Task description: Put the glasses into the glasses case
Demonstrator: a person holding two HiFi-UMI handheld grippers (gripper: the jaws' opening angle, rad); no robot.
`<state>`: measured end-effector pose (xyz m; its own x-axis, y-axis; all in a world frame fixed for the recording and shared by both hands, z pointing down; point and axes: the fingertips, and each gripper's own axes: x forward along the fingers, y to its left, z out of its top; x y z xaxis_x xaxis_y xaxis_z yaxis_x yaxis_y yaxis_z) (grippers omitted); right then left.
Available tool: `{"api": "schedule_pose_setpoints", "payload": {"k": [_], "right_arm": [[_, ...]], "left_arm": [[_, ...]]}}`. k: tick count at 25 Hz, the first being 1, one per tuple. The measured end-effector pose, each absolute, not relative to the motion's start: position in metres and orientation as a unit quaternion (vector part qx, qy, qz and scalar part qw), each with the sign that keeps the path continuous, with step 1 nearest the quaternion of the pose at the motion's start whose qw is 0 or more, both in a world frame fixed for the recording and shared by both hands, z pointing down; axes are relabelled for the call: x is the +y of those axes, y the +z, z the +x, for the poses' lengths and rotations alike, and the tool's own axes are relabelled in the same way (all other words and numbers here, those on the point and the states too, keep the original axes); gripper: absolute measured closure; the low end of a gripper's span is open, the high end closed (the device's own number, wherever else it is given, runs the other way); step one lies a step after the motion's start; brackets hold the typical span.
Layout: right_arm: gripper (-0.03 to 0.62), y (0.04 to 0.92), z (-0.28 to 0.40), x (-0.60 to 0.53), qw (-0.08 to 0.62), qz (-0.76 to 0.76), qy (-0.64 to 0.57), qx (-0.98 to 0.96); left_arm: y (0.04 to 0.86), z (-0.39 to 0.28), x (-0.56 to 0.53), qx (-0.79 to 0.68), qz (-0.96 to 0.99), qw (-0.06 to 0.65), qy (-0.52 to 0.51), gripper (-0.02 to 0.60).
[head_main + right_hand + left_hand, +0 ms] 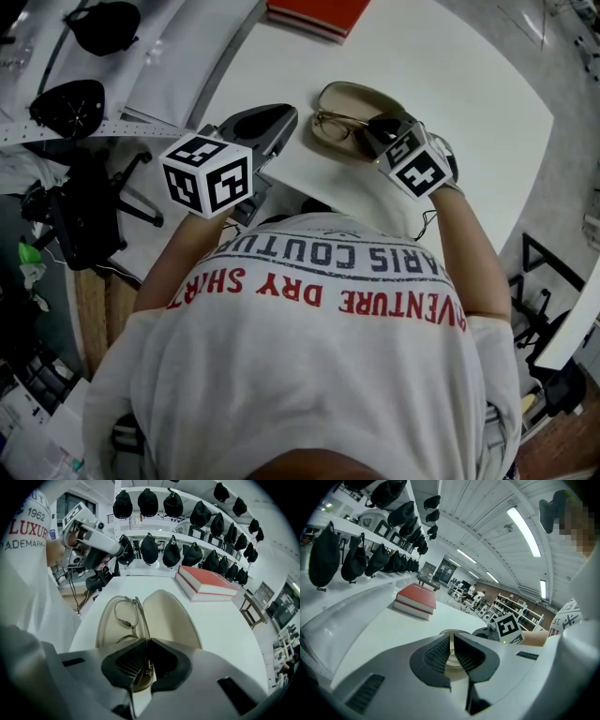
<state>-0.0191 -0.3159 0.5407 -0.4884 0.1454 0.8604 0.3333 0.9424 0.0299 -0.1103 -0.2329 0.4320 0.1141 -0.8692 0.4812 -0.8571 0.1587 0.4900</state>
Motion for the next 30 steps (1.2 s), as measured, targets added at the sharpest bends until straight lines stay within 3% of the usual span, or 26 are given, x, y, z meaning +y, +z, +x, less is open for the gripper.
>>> {"api": "schedule_pose_setpoints", "payload": {"k": [15,19,24,30], "right_arm": [[0.551,0.548,-0.017,-0.312,0.507,-0.119,-0.098,-0.848],[0.447,0.54,-0.017,-0.317,0.493,-0.098,-0.089,-0.86],[0.419,0.506,-0.012,-0.322,0.439,-0.058,-0.026,-0.896],[0.421,0.439,-0.003,-0.314,0.291,0.016,0.093,-0.952]], "left_arm": [[0.428,-0.117,-0.221,-0.653,0.655,0.38,0.001,0.534],[0.428,-0.116,-0.219,-0.647,0.662,0.378,0.0,0.534],[0.427,-0.109,-0.216,-0.639,0.671,0.376,-0.003,0.534],[0.416,-0.092,-0.216,-0.625,0.692,0.362,-0.007,0.534]]}}
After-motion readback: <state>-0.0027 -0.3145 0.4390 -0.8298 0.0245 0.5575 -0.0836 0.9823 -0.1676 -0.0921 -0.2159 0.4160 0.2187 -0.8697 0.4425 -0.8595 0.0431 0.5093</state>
